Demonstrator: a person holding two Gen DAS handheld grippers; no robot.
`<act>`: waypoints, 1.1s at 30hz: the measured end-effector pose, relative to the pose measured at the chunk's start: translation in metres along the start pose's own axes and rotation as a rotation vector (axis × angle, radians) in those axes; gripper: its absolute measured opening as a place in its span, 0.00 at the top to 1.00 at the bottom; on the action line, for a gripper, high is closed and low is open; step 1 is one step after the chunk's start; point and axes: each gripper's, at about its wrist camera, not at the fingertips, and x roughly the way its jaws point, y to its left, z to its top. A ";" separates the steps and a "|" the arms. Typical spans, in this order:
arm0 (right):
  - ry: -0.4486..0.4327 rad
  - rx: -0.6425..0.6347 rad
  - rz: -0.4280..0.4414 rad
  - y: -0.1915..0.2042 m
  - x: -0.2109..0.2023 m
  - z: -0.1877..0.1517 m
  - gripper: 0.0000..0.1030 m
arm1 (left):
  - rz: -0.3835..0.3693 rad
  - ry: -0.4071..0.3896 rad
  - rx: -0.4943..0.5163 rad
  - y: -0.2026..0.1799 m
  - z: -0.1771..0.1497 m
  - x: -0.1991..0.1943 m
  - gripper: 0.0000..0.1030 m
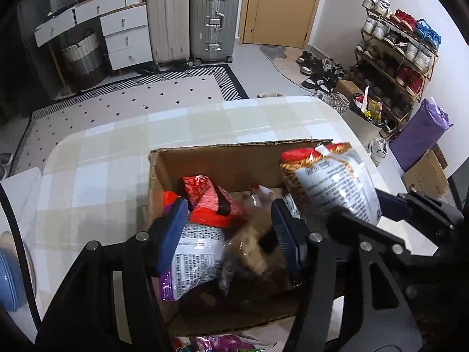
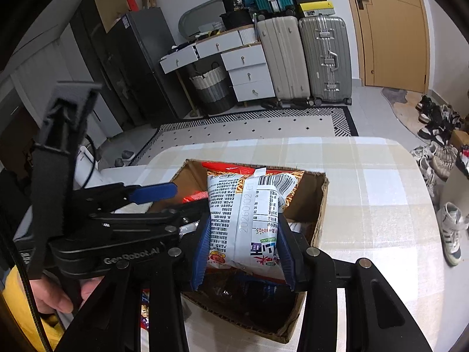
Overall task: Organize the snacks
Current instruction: 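Lower the cracker pack and noodle bag into the box and open both tools, then move both tools back over the remaining snack bags on the table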
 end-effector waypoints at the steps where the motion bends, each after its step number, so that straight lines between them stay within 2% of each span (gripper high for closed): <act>1: -0.004 -0.001 0.002 0.000 0.000 -0.001 0.59 | -0.001 0.002 -0.003 0.000 0.000 -0.002 0.42; 4: -0.007 -0.013 -0.002 0.001 0.003 -0.003 0.59 | -0.003 -0.007 -0.016 0.003 -0.004 -0.009 0.38; 9: 0.020 0.002 -0.005 0.000 0.009 -0.004 0.59 | 0.018 -0.014 -0.020 0.007 -0.008 -0.020 0.38; 15: 0.003 -0.018 -0.028 0.005 0.004 -0.002 0.59 | 0.022 -0.020 -0.031 0.010 -0.011 -0.031 0.37; 22: -0.032 -0.012 -0.024 0.007 -0.017 0.000 0.59 | 0.022 -0.036 -0.044 0.010 -0.021 -0.056 0.37; 24: -0.040 -0.015 -0.022 0.010 -0.025 -0.003 0.59 | 0.023 -0.051 -0.045 0.009 -0.027 -0.068 0.33; 26: -0.046 -0.020 -0.026 0.015 -0.034 -0.006 0.59 | 0.031 -0.072 -0.046 0.006 -0.033 -0.082 0.28; 33: -0.106 -0.053 -0.021 0.037 -0.081 -0.027 0.58 | 0.023 -0.138 -0.045 -0.008 -0.059 -0.140 0.25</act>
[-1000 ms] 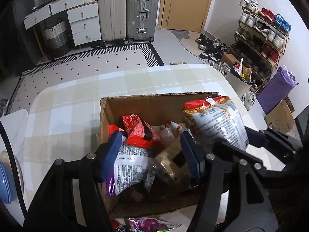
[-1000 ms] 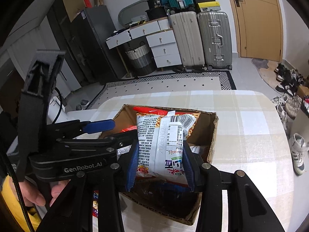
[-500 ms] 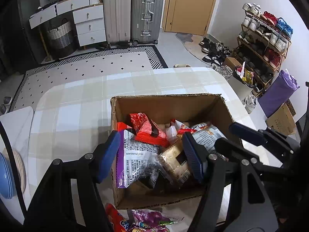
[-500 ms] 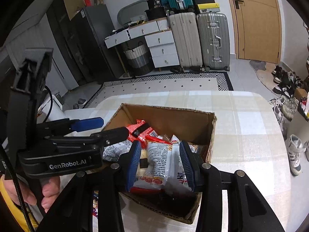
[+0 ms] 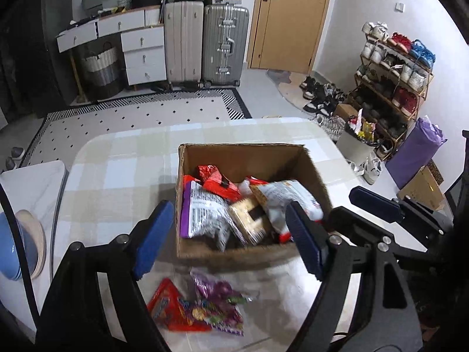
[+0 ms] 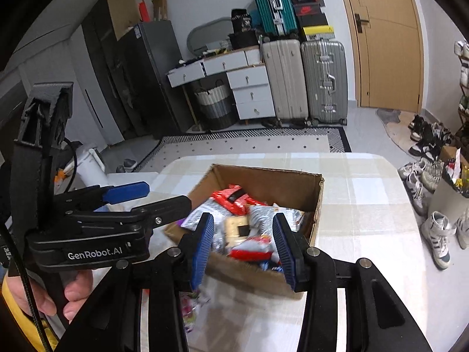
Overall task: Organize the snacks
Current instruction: 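Move both tools back over the remaining snack bags on the table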
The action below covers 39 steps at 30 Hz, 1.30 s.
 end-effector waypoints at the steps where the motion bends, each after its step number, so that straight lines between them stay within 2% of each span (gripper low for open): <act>1: -0.011 -0.006 0.007 0.004 -0.010 -0.002 0.58 | 0.000 -0.009 0.007 -0.001 -0.001 -0.009 0.25; 12: -0.100 -0.048 0.061 0.057 -0.093 -0.036 0.58 | 0.015 -0.098 0.005 -0.011 -0.044 -0.112 0.24; 24: -0.157 -0.031 0.114 0.087 -0.147 -0.091 0.56 | 0.021 -0.201 -0.058 0.000 -0.115 -0.213 0.21; 34: -0.154 -0.027 0.109 0.093 -0.147 -0.142 0.50 | 0.063 -0.234 -0.095 0.016 -0.176 -0.241 0.19; 37: -0.124 -0.007 0.094 0.086 -0.135 -0.156 0.44 | 0.079 -0.233 -0.077 0.018 -0.195 -0.232 0.18; 39: -0.106 0.011 0.083 0.082 -0.127 -0.169 0.43 | 0.094 -0.220 -0.071 0.019 -0.207 -0.219 0.18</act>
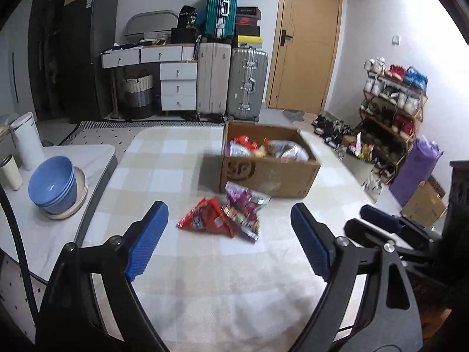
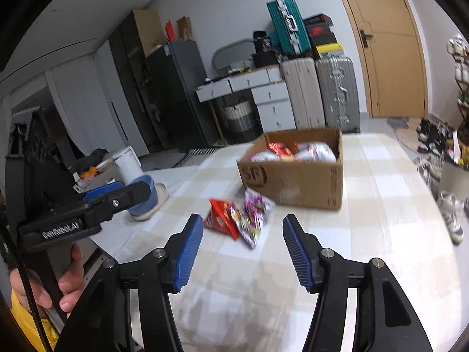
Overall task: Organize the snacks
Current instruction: 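Move both tools back over the remaining snack bags on the table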
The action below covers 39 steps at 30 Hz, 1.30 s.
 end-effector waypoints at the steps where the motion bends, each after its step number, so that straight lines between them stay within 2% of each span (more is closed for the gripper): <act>1: 0.011 0.003 -0.006 -0.003 0.004 -0.004 0.43 | 0.006 0.011 -0.016 0.004 -0.010 0.005 0.18; 7: 0.062 0.046 -0.029 -0.018 0.027 -0.017 0.44 | -0.010 0.126 -0.111 0.018 -0.039 0.049 0.18; 12: 0.058 0.047 -0.029 -0.020 0.034 -0.015 0.42 | 0.018 0.136 -0.097 0.017 -0.044 0.066 0.18; 19: 0.064 0.034 -0.033 -0.017 0.043 -0.015 0.25 | 0.067 0.148 -0.071 0.016 -0.035 0.083 0.18; 26: 0.100 0.017 -0.017 -0.015 0.069 -0.006 0.15 | 0.097 0.159 -0.057 0.025 -0.033 0.103 0.17; 29: 0.115 0.004 -0.001 -0.013 0.080 -0.002 0.10 | 0.093 0.168 -0.082 0.033 -0.032 0.111 0.08; 30: 0.125 0.000 -0.002 -0.013 0.088 0.000 0.09 | 0.094 0.172 -0.094 0.037 -0.031 0.115 0.01; 39: 0.199 0.050 0.028 -0.028 0.144 0.014 0.09 | 0.106 0.218 -0.136 0.062 -0.026 0.156 0.01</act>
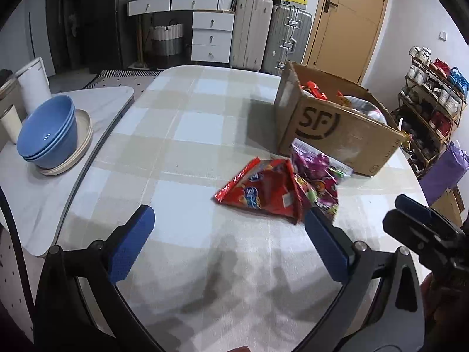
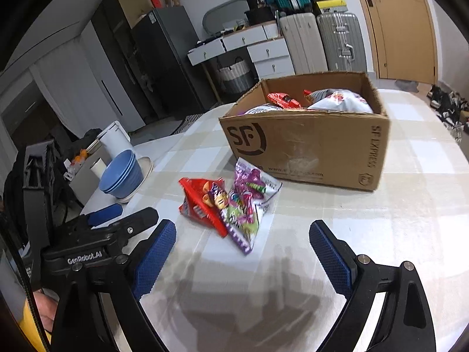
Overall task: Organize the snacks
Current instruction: 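Move both tools back over the remaining snack bags on the table, then grasp the red chocolate bag with the left tool while the right tool grasps the purple candy bag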
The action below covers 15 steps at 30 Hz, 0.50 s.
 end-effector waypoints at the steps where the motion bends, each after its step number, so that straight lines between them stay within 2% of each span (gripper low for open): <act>1: 0.009 0.003 0.004 -0.002 0.007 0.004 0.09 | -0.005 0.012 -0.005 0.001 0.003 0.006 0.01; 10: 0.089 0.055 0.008 -0.025 0.066 0.025 0.09 | -0.076 0.090 -0.024 0.000 0.025 0.057 0.01; 15: 0.091 0.071 0.024 -0.032 0.079 0.029 0.09 | -0.105 0.112 -0.027 -0.003 0.033 0.079 0.01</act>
